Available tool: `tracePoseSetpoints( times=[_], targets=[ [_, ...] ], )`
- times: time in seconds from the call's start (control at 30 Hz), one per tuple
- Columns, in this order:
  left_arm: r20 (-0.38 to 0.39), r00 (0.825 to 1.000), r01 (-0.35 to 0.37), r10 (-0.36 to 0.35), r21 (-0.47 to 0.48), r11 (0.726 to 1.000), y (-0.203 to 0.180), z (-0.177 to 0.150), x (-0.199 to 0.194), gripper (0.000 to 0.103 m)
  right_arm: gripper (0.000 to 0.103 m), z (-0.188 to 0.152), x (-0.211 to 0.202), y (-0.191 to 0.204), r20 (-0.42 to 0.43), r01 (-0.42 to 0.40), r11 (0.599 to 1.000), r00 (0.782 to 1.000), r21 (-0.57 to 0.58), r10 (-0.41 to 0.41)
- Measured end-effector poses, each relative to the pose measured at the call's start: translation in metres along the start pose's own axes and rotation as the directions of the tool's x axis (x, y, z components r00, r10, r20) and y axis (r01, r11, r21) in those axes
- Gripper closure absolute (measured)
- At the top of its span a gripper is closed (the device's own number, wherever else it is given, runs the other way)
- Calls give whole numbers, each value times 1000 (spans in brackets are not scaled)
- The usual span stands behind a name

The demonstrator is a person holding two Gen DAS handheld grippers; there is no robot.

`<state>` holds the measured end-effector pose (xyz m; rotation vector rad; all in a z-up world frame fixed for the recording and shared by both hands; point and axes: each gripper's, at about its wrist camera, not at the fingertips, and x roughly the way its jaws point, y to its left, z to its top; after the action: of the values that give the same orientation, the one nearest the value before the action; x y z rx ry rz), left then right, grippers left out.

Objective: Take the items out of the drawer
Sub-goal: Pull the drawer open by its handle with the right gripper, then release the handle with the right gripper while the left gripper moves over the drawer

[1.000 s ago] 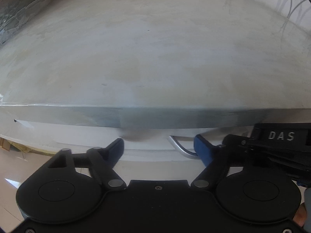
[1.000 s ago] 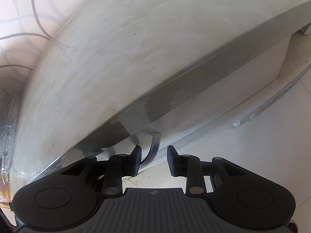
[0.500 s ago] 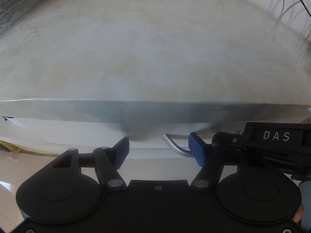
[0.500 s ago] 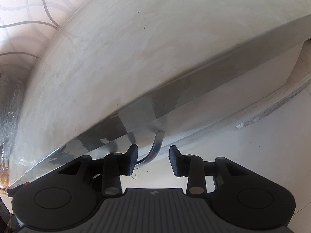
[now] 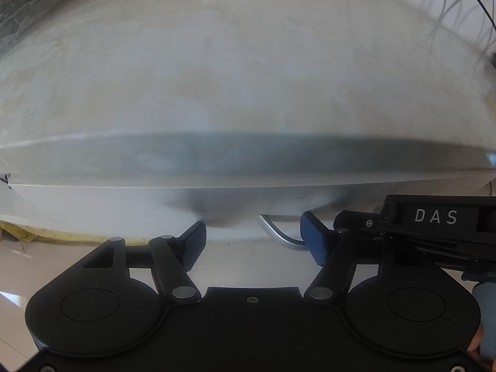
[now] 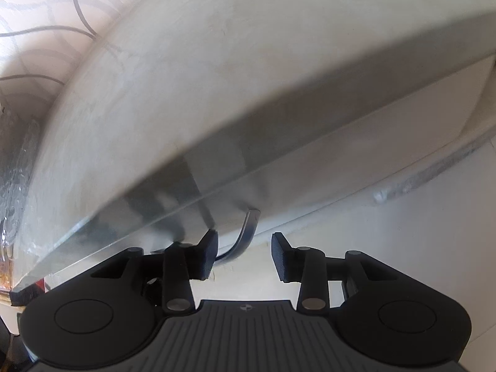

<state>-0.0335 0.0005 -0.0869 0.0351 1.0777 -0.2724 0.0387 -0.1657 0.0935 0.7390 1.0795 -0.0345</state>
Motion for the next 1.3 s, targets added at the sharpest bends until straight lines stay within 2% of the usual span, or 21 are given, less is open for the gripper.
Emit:
tracePoseSetpoints(
  times=[0.2, 0.4, 0.53, 0.63, 0.67, 0.7, 0.77, 0.8, 0.83, 1.0, 1.17, 1.23, 1.3],
  targets=[
    [-50, 999, 7, -7, -5, 1000, -4, -38, -19, 35, 59, -24, -10, -10, -60, 2, 1000, 998, 17, -1],
    [-81, 997, 12, -12, 7, 1000, -8, -67, -34, 34, 61, -36, -17, -10, -81, 16, 1000, 997, 2, -16],
    [-112, 994, 12, -10, 18, 1000, -48, -53, -4, 34, 61, -41, -19, -7, -108, 33, 999, 993, -22, -36],
    [-144, 990, 13, -9, 26, 1000, -43, -48, 1, 34, 61, -45, -21, -6, -142, 44, 998, 989, -48, -51],
    [-154, 988, 13, -9, 29, 1000, -37, -44, 4, 34, 61, -46, -21, -6, -153, 46, 997, 987, -57, -55],
    [-164, 986, 13, -8, 30, 999, -27, -20, 10, 34, 61, -47, -22, -7, -164, 48, 997, 985, -64, -58],
    [-184, 983, 12, -5, 32, 999, -22, 50, 19, 34, 61, -47, -21, -5, -186, 48, 996, 981, -74, -62],
    [-195, 981, 12, -5, 34, 999, -8, 80, 18, 34, 61, -47, -20, -5, -195, 50, 996, 979, -78, -64],
    [-204, 979, 12, -5, 35, 999, 1, 100, 18, 34, 61, -47, -20, -4, -204, 51, 995, 977, -82, -67],
    [-259, 966, 28, -20, 27, 999, 19, 124, -44, 34, 61, -38, -18, -2, -265, 68, 993, 960, -102, -93],
    [-337, 939, 72, -70, -8, 997, 28, 144, -26, 33, 60, -21, -26, 7, -311, 82, 987, 942, -140, -123],
    [-365, 926, 88, -95, -37, 995, 31, 147, -22, 31, 60, -18, -37, 15, -294, 86, 968, 943, -238, -156],
    [-376, 922, 87, -97, -43, 995, 35, 153, -20, 29, 59, -17, -51, 27, -258, 86, 938, 949, -336, -179]
  ],
)
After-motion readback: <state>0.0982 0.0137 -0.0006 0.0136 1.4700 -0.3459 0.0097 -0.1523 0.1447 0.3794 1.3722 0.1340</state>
